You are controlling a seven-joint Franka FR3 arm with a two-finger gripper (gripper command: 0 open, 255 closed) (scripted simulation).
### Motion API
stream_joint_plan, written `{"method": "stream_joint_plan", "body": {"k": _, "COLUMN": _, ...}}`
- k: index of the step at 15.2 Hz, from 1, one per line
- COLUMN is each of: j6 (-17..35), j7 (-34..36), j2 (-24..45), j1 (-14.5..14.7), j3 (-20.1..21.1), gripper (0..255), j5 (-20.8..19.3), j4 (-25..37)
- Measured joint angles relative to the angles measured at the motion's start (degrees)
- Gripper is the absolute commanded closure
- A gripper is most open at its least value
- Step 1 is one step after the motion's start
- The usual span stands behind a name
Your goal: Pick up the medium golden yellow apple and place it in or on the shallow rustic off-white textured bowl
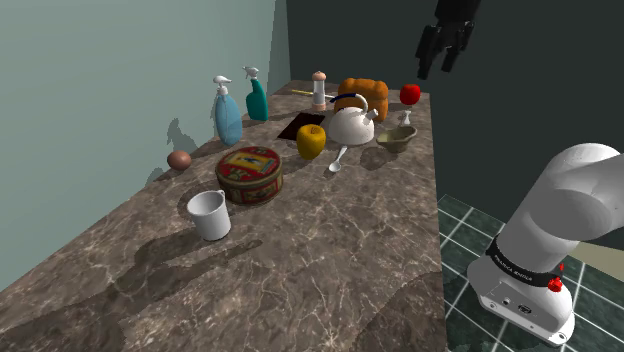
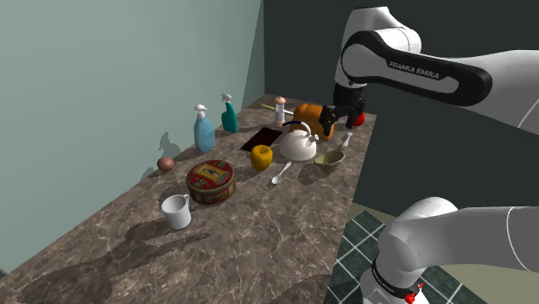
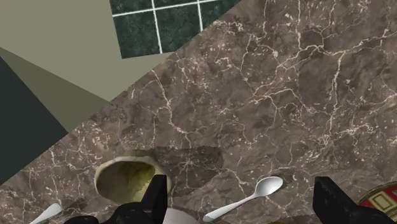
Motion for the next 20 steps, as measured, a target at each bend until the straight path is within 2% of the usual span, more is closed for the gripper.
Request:
{"method": "stream_joint_plan", "body": {"k": 2, "j6": 0.81, "j7": -0.77, "j2": 0.65, "j1": 0.25, "j3": -0.20, "gripper": 0, "j5": -0.17, "j4": -0.04}}
{"method": "stream_joint_plan", "body": {"k": 10, "j6": 14.93, "j7": -14.13, "j2": 12.28, "j1": 3.87, "j3": -4.04, "gripper": 0, "j5": -2.44, "j4": -0.25}}
{"method": "stream_joint_plan", "body": {"k": 20, "j6": 30.15, "j7": -31.12, "j2": 30.78, "j1": 8.75, "j3": -6.56, "gripper": 0, "j5": -1.63, "j4": 6.20}}
